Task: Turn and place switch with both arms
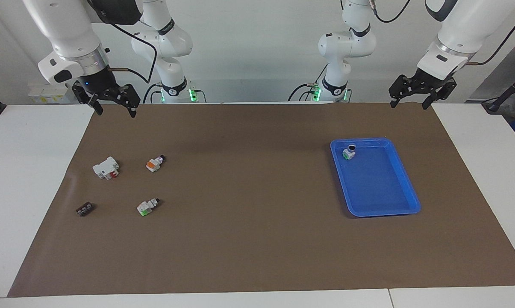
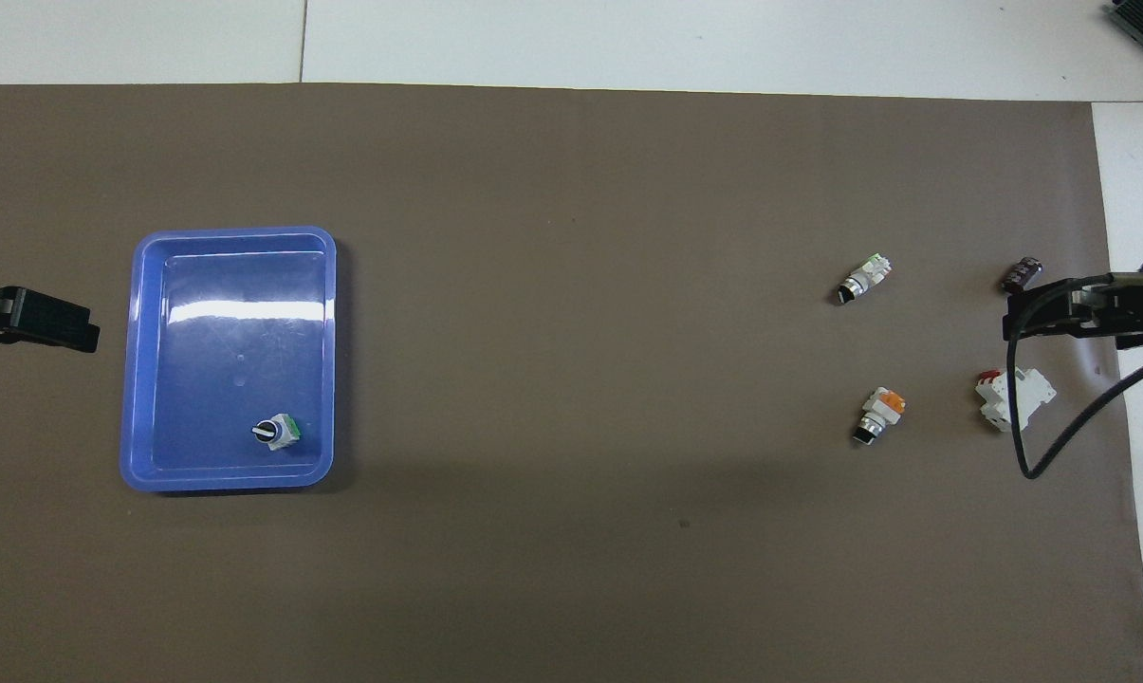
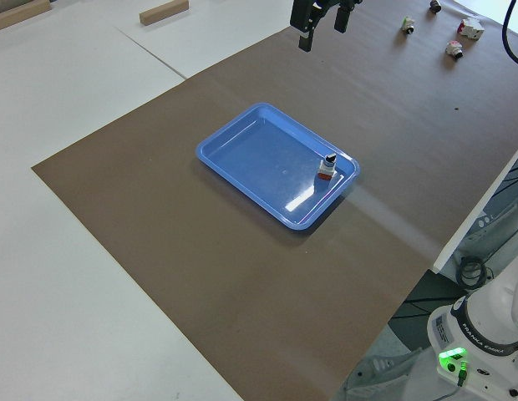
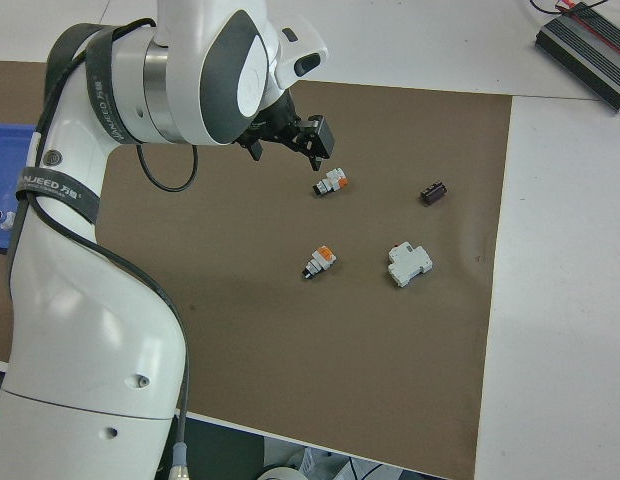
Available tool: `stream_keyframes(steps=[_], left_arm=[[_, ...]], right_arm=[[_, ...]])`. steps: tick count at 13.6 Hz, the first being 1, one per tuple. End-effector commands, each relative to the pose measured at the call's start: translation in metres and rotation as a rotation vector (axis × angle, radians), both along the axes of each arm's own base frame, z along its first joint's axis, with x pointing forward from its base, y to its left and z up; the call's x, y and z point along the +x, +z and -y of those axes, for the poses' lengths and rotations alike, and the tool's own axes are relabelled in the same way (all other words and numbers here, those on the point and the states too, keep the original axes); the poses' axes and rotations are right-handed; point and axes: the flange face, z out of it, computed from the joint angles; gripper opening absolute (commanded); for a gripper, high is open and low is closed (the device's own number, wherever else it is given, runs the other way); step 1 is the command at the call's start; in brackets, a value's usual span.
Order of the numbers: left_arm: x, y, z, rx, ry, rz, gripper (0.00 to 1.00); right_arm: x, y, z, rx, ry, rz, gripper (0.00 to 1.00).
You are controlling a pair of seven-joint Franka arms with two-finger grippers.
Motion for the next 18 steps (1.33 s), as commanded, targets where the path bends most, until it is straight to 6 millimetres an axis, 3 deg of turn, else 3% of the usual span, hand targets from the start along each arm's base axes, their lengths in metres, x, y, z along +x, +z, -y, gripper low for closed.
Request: stream_keyframes(steps=[1,5,8,13,18], left_arm=[[-0.008,0.000,-0.002,0.001,0.000,-0.001,1.00],[-0.008,0.000,-0.002,0.001,-0.001,-0.003,1.00],[-0.008,0.000,-0.002,0.001,0.000,-0.003,1.00],[-0.008,0.000,-0.002,0.001,0.000,-0.001,1.00],[-0.008,0.000,-0.002,0.001,0.000,-0.003,1.00]], right_arm=[[-0.006,-0.002,0.000,-0.004,0.003,0.014,1.00],[-0.007,-0.003,0.000,-0.004,-0.009,0.021,1.00],[-0.013,-0.029,0.004,-0.005,-0.147,0.086,1.00],[-0.022,-0.094,-0.001,0.006,-0.567,0.102,1.00],[-0.024,-0.198,0.001,-0.015,-0.720,0.036,1.00]])
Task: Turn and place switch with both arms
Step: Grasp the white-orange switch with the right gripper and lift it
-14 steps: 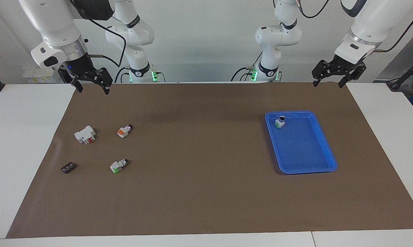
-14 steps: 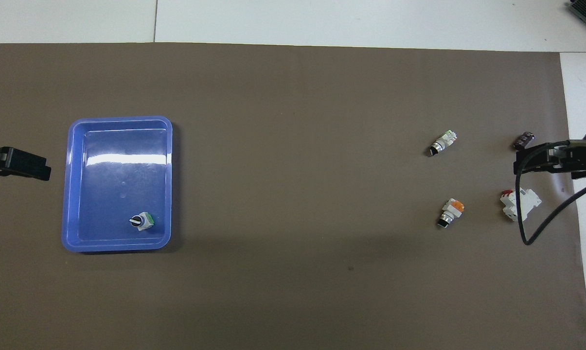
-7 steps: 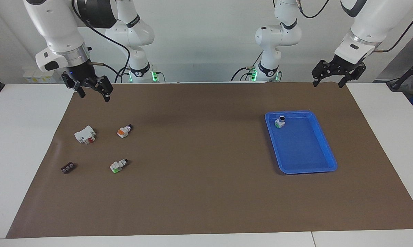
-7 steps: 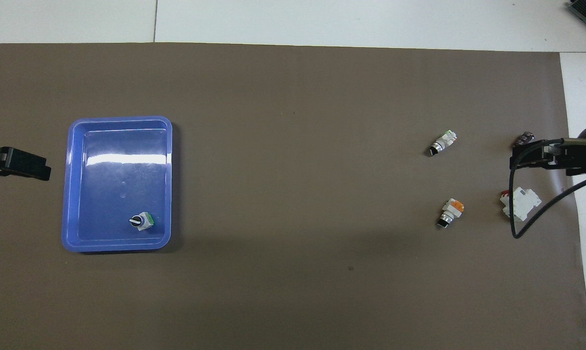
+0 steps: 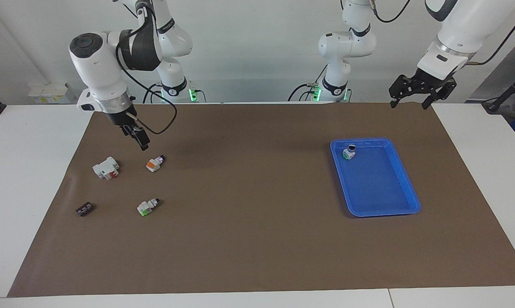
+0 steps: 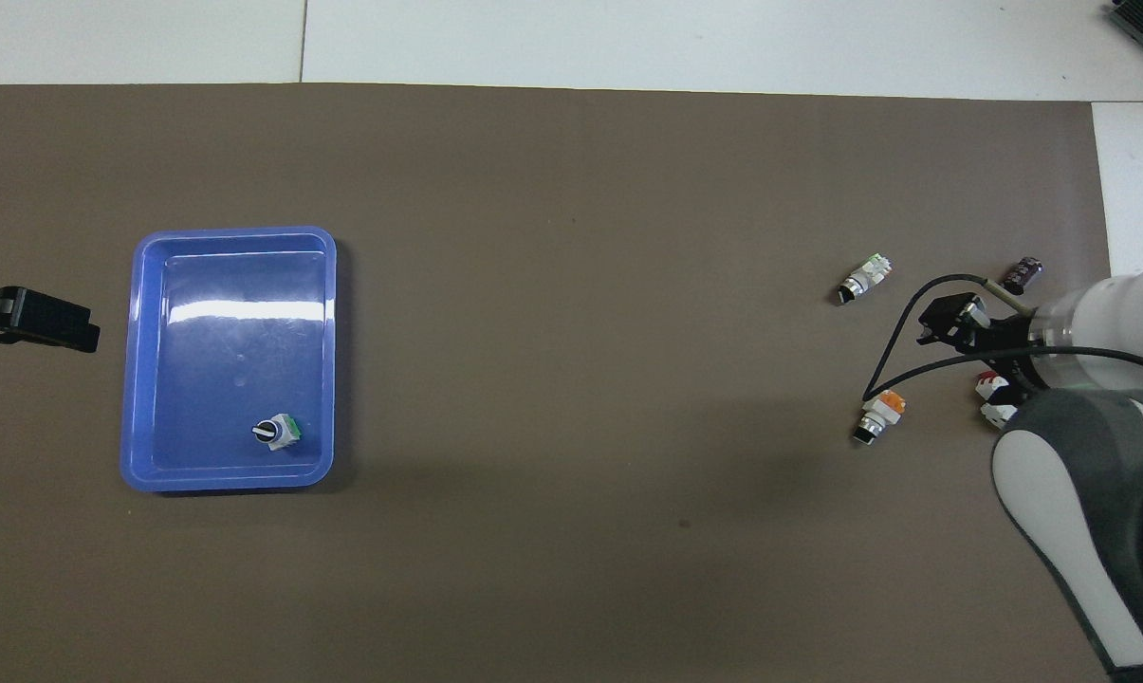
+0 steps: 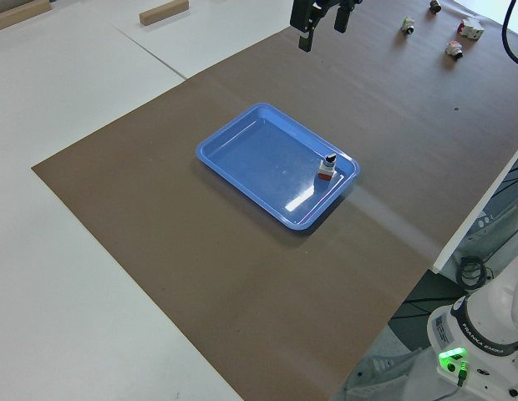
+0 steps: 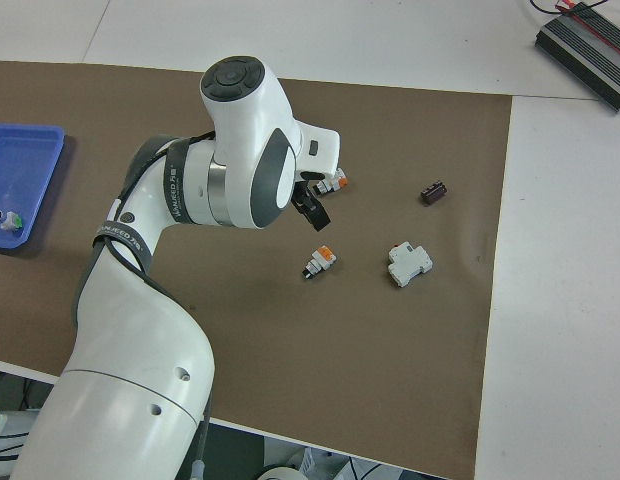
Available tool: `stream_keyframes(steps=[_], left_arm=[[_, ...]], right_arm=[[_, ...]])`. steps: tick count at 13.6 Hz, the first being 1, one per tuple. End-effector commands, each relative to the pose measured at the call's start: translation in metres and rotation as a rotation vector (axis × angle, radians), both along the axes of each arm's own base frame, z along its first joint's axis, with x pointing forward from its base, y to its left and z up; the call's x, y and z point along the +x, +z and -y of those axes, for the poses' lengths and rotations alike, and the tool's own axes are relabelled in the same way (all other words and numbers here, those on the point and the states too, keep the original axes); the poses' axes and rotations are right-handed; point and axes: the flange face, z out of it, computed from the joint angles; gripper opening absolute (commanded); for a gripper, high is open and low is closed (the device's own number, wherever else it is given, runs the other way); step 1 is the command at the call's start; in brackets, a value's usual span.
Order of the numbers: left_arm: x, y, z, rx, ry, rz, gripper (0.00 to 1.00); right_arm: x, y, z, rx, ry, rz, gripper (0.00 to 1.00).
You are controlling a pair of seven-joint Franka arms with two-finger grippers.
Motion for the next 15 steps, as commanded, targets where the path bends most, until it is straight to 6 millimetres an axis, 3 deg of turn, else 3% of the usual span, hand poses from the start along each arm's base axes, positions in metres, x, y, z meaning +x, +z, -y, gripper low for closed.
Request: stream_keyframes(steps=[1,3,5,9,12,13,15], left_arm=[[-0.008,0.000,-0.002,0.001,0.000,-0.003,1.00],[-0.008,0.000,-0.002,0.001,-0.001,-0.003,1.00],[-0.008,0.000,-0.002,0.001,-0.001,-0.001,1.00],[-0.008,0.000,-0.002,0.001,0.000,-0.003,1.00],[-0.008,0.000,-0.002,0.001,0.000,-0.001,1.00],[-0.008,0.000,-0.002,0.001,0.000,-0.003,1.00],[-0.008,0.001,-0.002,0.001,0.000,-0.001,1.00]], right_arm=[[-0.007,-0.051,0.004,-0.006,-0.046,-0.027,1.00],[-0.010,-0.088,0.004,-0.002,-0.072,-0.033,1.00],[-0.013,-0.111,0.008,0.005,-0.104,-0.019,1.00],[-0.026,-0.149,0.008,0.012,-0.118,-0.002,1.00],[-0.022,-0.169,0.010,0.013,-0.119,0.013,1.00],[-0.022,-0.170,0.014,0.013,-0.125,0.013,0.91],[-0.021,-0.169,0.015,0.013,-0.127,0.016,0.29]])
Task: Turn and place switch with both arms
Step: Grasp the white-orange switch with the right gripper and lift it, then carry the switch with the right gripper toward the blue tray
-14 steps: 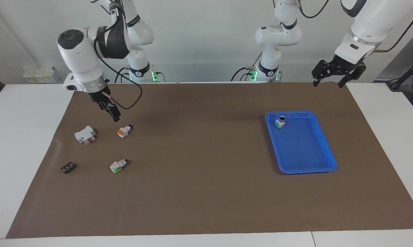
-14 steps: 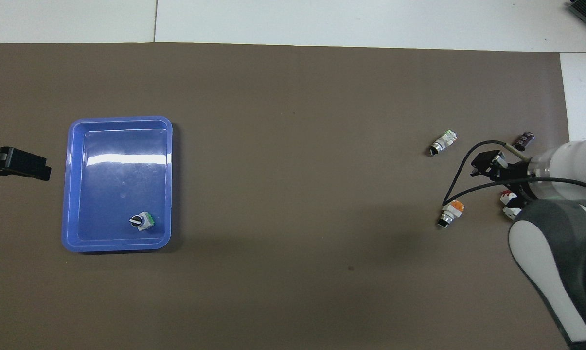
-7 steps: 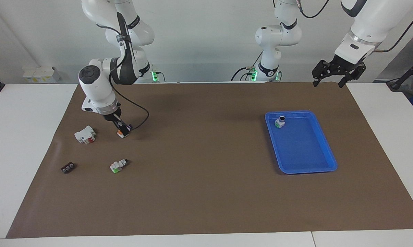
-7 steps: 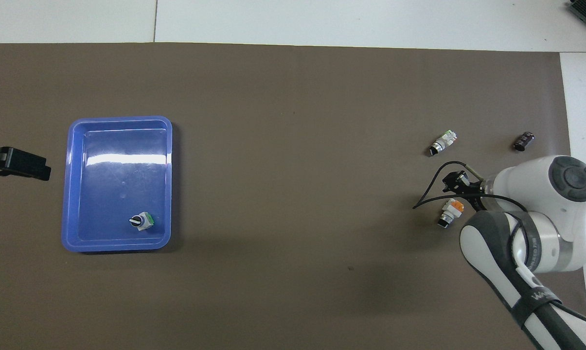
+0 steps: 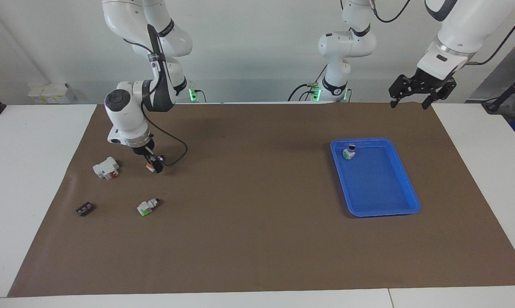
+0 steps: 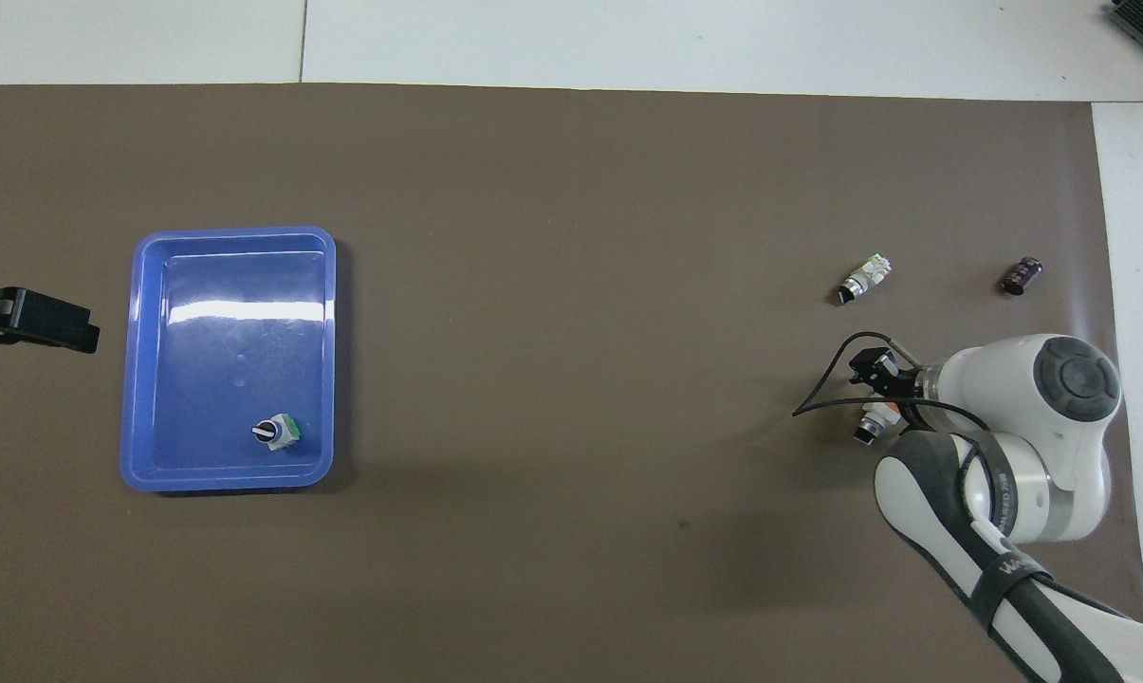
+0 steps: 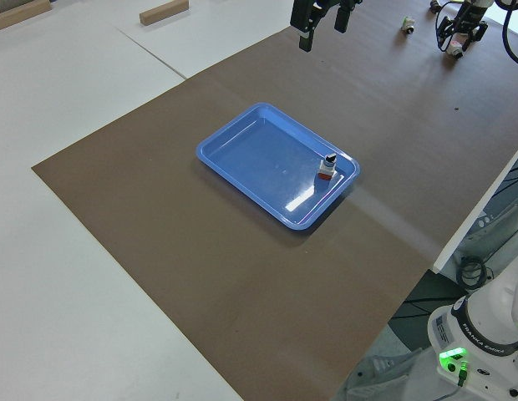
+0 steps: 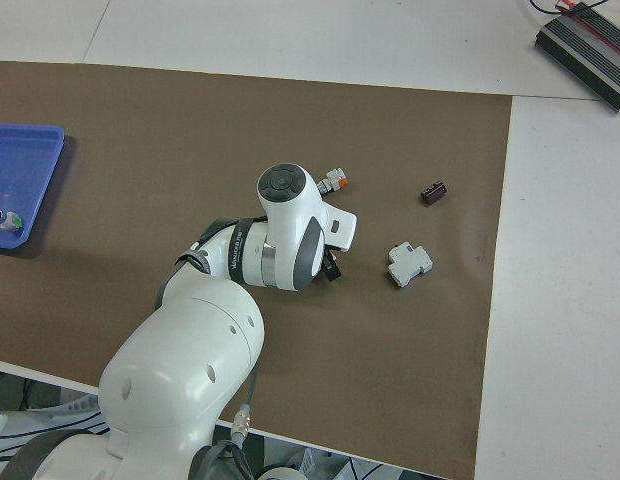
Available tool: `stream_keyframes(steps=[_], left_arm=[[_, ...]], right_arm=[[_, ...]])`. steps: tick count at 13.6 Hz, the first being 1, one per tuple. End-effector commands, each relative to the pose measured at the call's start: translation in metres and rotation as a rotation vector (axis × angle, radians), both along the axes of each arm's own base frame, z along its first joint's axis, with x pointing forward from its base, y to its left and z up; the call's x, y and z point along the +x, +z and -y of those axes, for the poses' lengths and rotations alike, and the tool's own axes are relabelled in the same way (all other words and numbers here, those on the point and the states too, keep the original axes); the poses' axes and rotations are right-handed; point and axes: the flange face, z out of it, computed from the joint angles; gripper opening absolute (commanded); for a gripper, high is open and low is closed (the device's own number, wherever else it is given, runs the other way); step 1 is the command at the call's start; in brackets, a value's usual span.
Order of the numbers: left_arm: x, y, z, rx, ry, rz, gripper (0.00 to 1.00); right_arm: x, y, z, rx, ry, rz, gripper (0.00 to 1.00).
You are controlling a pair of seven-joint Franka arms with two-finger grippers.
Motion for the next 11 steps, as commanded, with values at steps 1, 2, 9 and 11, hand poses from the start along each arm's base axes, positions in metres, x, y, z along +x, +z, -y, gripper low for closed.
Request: stream_keyframes(steps=[1,2,9,11], left_arm=[[-0.008,0.000,-0.002,0.001,0.000,-0.003,1.00],[-0.008,0.000,-0.002,0.001,0.000,-0.003,1.00],[-0.008,0.000,-0.002,0.001,0.000,-0.003,1.00],[-0.008,0.000,-0.002,0.001,0.000,-0.003,1.00]], right_arm=[[0.000,0.001,0.004,0.004,-0.025,0.017,0.00],[0.001,0.001,0.002,0.007,-0.050,0.013,0.00],[0.038,0.075,-0.012,0.199,-0.018,-0.168,0.00],[0.043,0.097,-0.023,0.312,-0.072,-0.203,0.00]])
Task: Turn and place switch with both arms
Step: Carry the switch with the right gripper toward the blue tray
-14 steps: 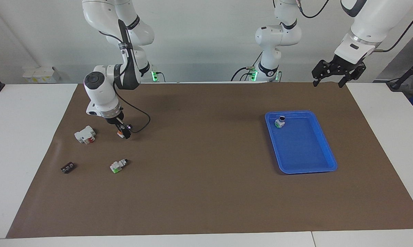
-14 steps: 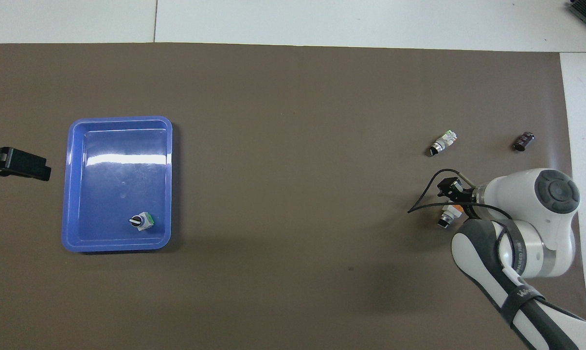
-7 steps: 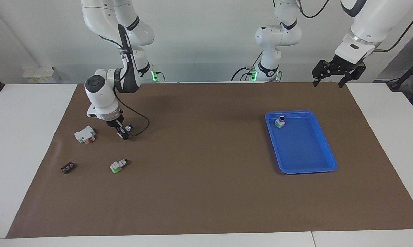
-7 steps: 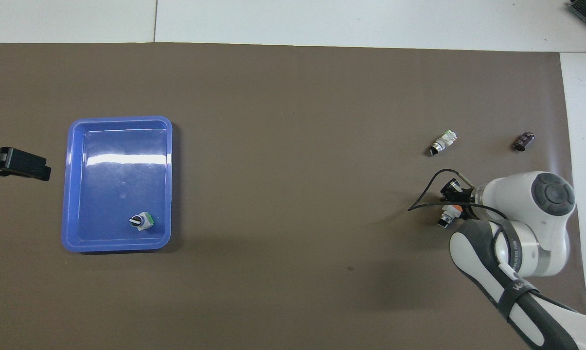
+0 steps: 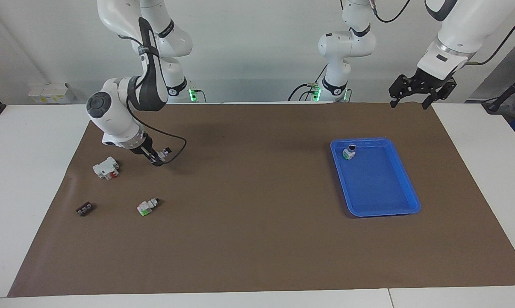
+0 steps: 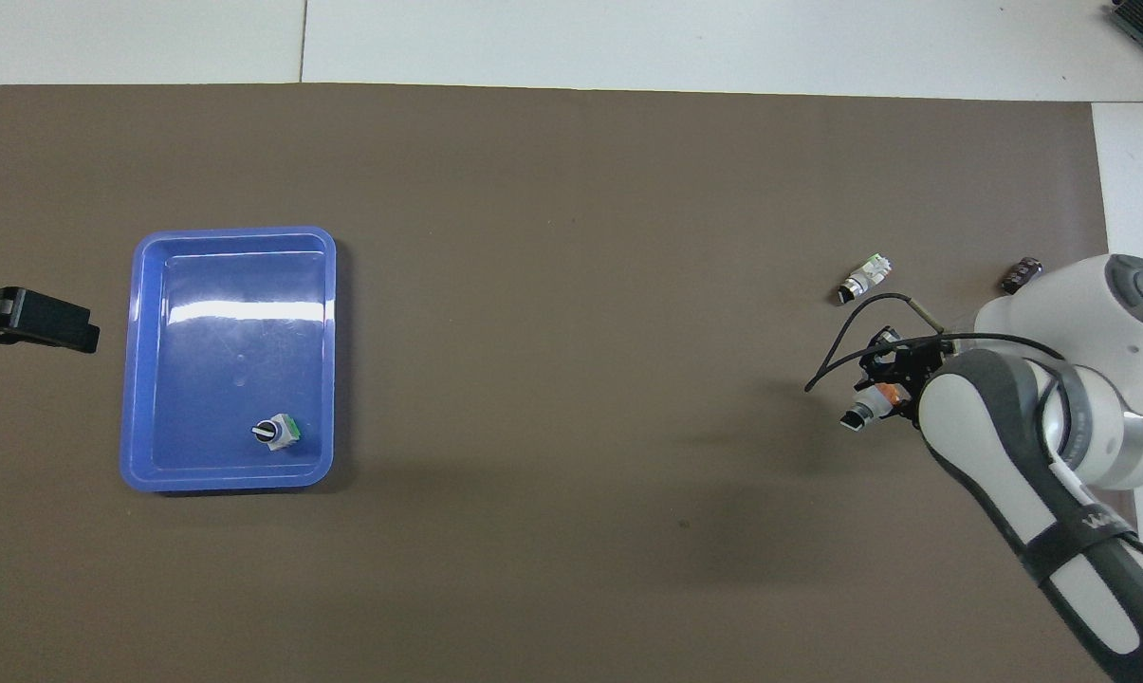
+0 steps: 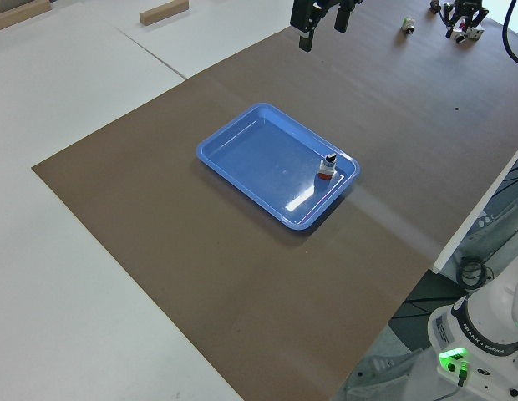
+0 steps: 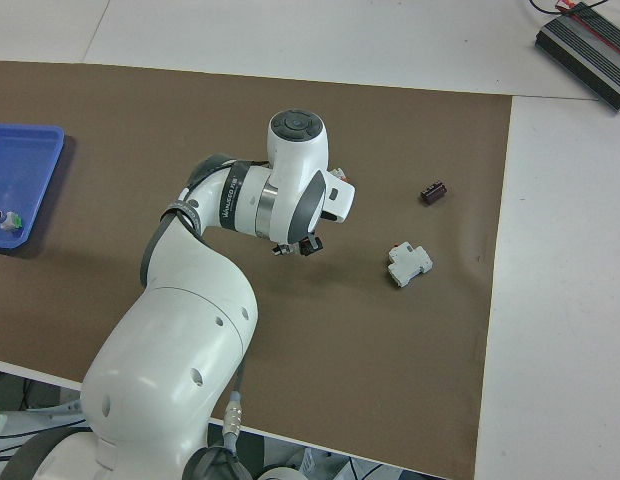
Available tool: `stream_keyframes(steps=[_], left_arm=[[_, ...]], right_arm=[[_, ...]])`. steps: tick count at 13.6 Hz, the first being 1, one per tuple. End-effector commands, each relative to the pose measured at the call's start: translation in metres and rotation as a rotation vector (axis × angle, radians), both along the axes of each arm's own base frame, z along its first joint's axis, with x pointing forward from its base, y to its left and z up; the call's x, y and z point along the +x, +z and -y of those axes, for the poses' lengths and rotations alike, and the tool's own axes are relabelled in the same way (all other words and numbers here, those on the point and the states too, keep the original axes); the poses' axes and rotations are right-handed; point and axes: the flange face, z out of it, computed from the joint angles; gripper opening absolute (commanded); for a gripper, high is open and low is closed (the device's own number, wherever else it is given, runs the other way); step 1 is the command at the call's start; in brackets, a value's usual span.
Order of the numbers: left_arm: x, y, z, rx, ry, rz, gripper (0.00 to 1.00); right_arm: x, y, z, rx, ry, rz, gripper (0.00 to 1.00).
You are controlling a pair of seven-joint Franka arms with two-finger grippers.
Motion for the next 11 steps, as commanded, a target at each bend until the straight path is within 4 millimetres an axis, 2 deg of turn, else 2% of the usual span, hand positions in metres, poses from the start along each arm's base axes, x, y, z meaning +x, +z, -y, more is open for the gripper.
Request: stream_keyframes(steps=[1,3,5,9,11], left_arm=[[-0.008,0.000,-0.002,0.001,0.000,-0.003,1.00],[-0.008,0.000,-0.002,0.001,-0.001,-0.003,1.00],[-0.008,0.001,-0.002,0.001,-0.001,-0.001,1.00],[-0.008,0.001,-0.002,0.001,0.000,-0.001,1.00],[-0.008,0.000,-0.002,0.001,0.000,-0.003,1.00]], right_arm=[[0.010,0.034,-0.015,0.156,-0.045,-0.037,0.00],[0.019,0.068,-0.032,0.274,-0.119,-0.068,0.00],[0.024,0.099,-0.079,0.333,-0.133,-0.098,0.00],[0.024,0.154,-0.167,0.465,-0.278,-0.158,0.00],[0.019,0.172,-0.199,0.512,-0.285,-0.174,0.00]])
